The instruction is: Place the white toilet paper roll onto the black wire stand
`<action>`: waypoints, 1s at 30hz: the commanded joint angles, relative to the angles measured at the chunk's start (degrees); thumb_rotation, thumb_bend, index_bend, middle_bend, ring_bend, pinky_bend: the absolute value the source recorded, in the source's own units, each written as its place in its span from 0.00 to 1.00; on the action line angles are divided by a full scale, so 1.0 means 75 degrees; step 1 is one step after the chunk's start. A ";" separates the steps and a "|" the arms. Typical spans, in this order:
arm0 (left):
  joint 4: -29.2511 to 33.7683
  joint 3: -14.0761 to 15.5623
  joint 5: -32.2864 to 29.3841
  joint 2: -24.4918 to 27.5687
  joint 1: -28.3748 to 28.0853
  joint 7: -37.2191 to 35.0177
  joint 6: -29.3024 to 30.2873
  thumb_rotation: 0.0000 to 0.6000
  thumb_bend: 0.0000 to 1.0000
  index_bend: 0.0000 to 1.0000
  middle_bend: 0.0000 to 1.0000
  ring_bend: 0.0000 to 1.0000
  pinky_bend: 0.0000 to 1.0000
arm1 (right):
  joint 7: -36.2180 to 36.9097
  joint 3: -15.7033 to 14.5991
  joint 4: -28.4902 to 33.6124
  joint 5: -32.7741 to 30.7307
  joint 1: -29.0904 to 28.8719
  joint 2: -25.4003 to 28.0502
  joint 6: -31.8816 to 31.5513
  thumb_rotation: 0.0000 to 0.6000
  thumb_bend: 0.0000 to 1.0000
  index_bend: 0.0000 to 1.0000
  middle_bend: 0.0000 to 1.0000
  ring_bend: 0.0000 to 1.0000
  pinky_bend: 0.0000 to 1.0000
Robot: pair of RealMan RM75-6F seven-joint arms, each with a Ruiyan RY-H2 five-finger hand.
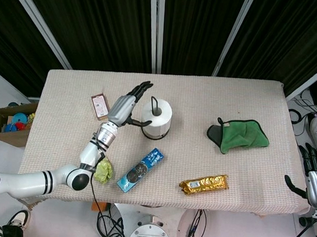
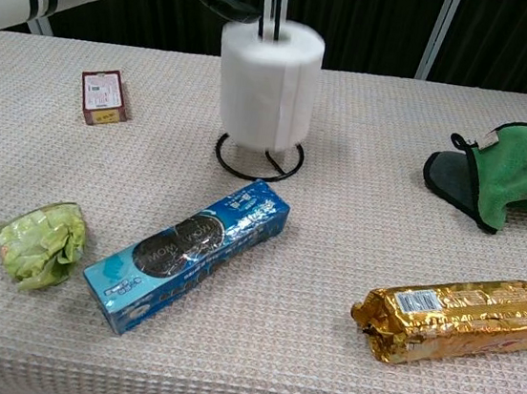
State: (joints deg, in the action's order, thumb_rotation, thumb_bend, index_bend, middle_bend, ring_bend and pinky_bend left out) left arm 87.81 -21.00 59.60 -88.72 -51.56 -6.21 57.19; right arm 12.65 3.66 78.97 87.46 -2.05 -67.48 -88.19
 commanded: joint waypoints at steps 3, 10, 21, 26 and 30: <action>0.0153 0.0008 0.0109 0.0115 0.0146 -0.0042 0.0119 1.00 0.16 0.00 0.00 0.05 0.19 | -0.0022 0.0001 0.0033 0.0031 -0.0005 0.0015 -0.0024 1.00 0.23 0.00 0.00 0.00 0.00; 0.1207 0.0668 0.1380 0.1234 0.1126 0.0429 0.1294 1.00 0.15 0.00 0.00 0.05 0.18 | -0.0057 0.0005 0.0097 0.0079 -0.0005 0.0063 -0.0076 1.00 0.23 0.00 0.00 0.00 0.00; 0.2008 0.3747 0.4000 0.3559 0.4653 0.2537 0.4516 0.76 0.11 0.06 0.07 0.05 0.19 | -0.0291 -0.0043 0.0092 0.0217 -0.0060 -0.0062 -0.0081 1.00 0.23 0.00 0.00 0.00 0.00; 0.1637 0.4241 0.4099 0.3550 0.5665 0.2649 0.5180 0.56 0.11 0.08 0.09 0.05 0.18 | -0.0778 -0.0133 0.0212 0.0144 -0.0110 -0.0096 0.0193 1.00 0.22 0.00 0.00 0.00 0.00; 0.1161 0.4269 0.3999 0.3471 0.6000 0.2697 0.5157 0.55 0.11 0.08 0.09 0.05 0.18 | -0.1159 -0.0200 0.0365 0.0133 -0.0181 -0.0140 0.0405 1.00 0.22 0.00 0.00 0.00 0.00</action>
State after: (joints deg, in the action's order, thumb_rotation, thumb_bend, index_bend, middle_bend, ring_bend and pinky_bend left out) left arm 98.25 10.81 89.70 -62.81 -7.94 13.55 95.92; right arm 4.60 2.44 81.20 88.56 -3.14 -68.38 -85.75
